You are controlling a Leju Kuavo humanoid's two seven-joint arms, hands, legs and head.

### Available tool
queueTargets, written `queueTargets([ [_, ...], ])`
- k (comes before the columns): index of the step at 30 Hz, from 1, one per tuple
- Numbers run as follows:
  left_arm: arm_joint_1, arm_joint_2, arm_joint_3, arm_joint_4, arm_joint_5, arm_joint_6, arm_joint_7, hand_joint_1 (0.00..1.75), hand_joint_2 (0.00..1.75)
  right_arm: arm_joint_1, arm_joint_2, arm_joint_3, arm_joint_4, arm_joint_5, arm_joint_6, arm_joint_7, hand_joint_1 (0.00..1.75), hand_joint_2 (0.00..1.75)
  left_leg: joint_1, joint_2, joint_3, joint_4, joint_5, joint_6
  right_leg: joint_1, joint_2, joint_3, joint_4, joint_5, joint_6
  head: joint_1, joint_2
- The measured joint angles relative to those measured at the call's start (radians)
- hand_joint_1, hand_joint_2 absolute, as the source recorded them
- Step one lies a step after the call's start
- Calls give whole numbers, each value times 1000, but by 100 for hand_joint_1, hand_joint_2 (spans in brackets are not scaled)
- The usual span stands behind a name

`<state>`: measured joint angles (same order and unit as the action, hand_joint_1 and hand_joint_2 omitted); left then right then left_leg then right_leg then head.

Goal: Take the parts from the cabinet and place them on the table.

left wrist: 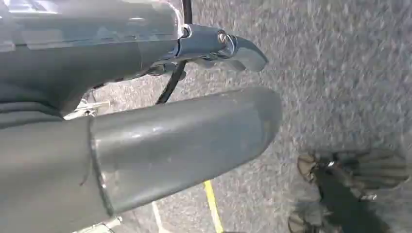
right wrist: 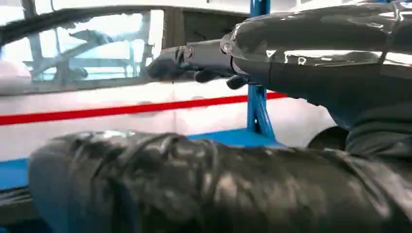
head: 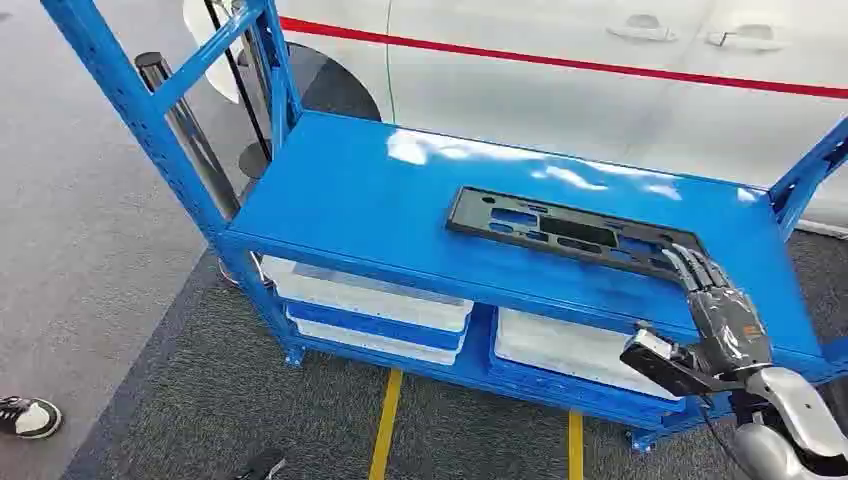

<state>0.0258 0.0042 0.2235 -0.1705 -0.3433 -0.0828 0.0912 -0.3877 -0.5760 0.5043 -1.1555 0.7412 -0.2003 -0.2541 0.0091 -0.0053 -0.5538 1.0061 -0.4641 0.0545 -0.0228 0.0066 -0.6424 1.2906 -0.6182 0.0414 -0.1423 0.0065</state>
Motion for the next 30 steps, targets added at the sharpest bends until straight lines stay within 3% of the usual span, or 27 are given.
queueTargets([
  [1,1,0,0,0,0,0,0,0,0,7,2,-1,0,3,1,-1,0,0,0,-2,11,0,-10,0,0,0,-34,24,-21,0,0,0],
  [2,2,0,0,0,0,0,0,0,0,12,5,-1,0,4,3,-1,0,0,-1,-3,24,0,-21,-1,0,-1,-51,14,-20,0,0,0],
  [3,3,0,0,0,0,0,1,0,0,13,7,-1,0,5,4,-1,0,0,-1,-3,38,0,-31,-2,0,-1,-52,-23,2,0,0,0],
  [4,2,0,0,0,0,0,1,0,0,13,10,-1,0,9,9,-2,0,0,-1,-3,58,0,-45,-4,0,-2,-39,-99,58,-3,0,0],
  [5,2,-1,0,0,0,-1,1,0,0,13,11,-2,0,11,13,-3,0,0,-1,-3,76,-1,-58,-8,1,-2,-19,-182,131,-9,0,0],
  [6,5,-2,0,1,0,-1,1,0,0,14,14,-2,0,13,20,-4,0,0,-1,-4,78,-3,-70,-12,3,-10,-10,-253,224,-17,0,0],
  [7,2,-3,0,2,0,-1,1,0,0,14,17,-2,0,14,24,-5,0,0,-5,-8,93,-1,-79,-20,14,-9,-11,-254,206,-18,0,0],
  [8,-2,-3,0,2,-1,-1,1,0,0,15,20,-2,-2,18,28,-7,0,0,-4,-6,89,-7,-86,-27,16,-6,-2,-254,199,-24,1,0],
  [9,-2,-3,1,2,-1,-1,1,0,0,16,22,-2,-9,20,33,-8,0,0,-4,-5,110,-5,-82,-34,16,-2,0,-261,204,-29,2,0],
  [10,-2,-3,1,1,-1,-1,1,0,0,13,25,-2,-11,20,37,-8,0,0,-6,-4,107,2,-72,-41,11,0,7,-263,200,-36,1,0],
  [11,-4,-3,1,1,-3,-1,2,0,0,13,29,-2,-15,22,39,-8,0,0,-6,-4,103,12,-80,-45,6,2,24,-269,199,-42,0,0],
  [12,-5,-3,0,2,-4,-2,1,0,0,14,32,-2,-20,25,42,-9,0,0,-2,-2,93,51,-79,-48,6,1,36,-272,193,-49,1,0],
  [13,-7,-5,0,2,-6,-2,1,0,0,13,37,-2,-24,30,45,-9,0,0,-2,-1,54,114,-86,-52,7,0,43,-273,187,-57,-1,0],
  [15,-9,-5,0,2,-10,-2,2,0,0,14,50,0,-31,40,55,-9,0,0,-1,-1,-54,261,-152,-62,7,1,57,-273,170,-60,-1,0],
  [16,-9,-5,0,2,-11,-2,2,0,0,15,56,4,-33,47,60,-9,0,0,-1,-1,-95,302,-186,-65,7,1,66,-273,162,-60,-1,0],
  [17,-6,-5,1,2,-13,-2,2,0,0,16,63,9,-35,53,66,-9,0,0,-1,-1,-120,309,-199,-66,7,3,77,-273,152,-60,-1,0],
  [18,-2,-5,0,2,-13,-3,4,0,0,15,71,16,-36,57,72,-9,0,175,-1,-1,-128,274,-183,-64,7,5,93,-273,140,-59,-1,0],
  [19,-2,-5,0,2,-13,-3,4,0,0,15,77,23,-38,60,76,-9,0,175,-1,-1,-120,215,-142,-58,8,6,108,-273,130,-57,-1,0],
  [20,-2,-5,1,2,-13,-3,4,0,0,15,83,31,-42,63,80,-8,0,175,-1,-1,-104,139,-77,-51,8,5,123,-273,119,-55,-1,0],
  [21,0,-5,1,2,-13,-3,4,0,0,13,90,37,-44,65,85,-8,0,175,-3,-1,-89,60,12,-46,9,5,134,-274,107,-53,-1,0],
  [22,4,-4,1,2,-14,-3,4,0,0,11,98,49,-43,68,91,-8,0,175,-11,-3,-91,30,61,-39,13,7,143,-268,98,-47,0,0],
  [23,1,-3,1,2,-14,-3,4,0,0,10,105,59,-43,71,95,-6,0,175,-10,-2,-85,30,31,-34,13,12,142,-273,90,-39,0,0],
  [24,1,-5,1,2,-14,-3,4,0,0,9,109,68,-45,74,105,-5,0,175,-13,-2,-76,28,39,-28,12,11,149,-280,83,-31,-1,0],
  [25,2,-5,1,2,-14,-3,5,0,0,6,113,77,-46,75,114,-4,0,175,-10,-2,-77,20,39,-19,15,12,152,-257,99,-25,1,0],
  [26,1,-5,1,2,-15,-3,5,0,0,1,113,85,-47,77,121,0,0,175,-7,-4,-59,15,40,-14,15,12,151,-246,103,-22,0,0],
  [28,-1,-5,2,2,-15,1,5,0,0,-6,119,107,-46,83,135,4,0,175,-4,-1,-34,4,36,-3,10,2,106,-158,95,-14,1,0],
  [30,-4,-5,3,2,-14,2,3,0,0,-10,125,129,-44,92,148,11,0,175,-4,-2,-25,4,26,1,8,1,23,-40,33,-4,1,0],
])
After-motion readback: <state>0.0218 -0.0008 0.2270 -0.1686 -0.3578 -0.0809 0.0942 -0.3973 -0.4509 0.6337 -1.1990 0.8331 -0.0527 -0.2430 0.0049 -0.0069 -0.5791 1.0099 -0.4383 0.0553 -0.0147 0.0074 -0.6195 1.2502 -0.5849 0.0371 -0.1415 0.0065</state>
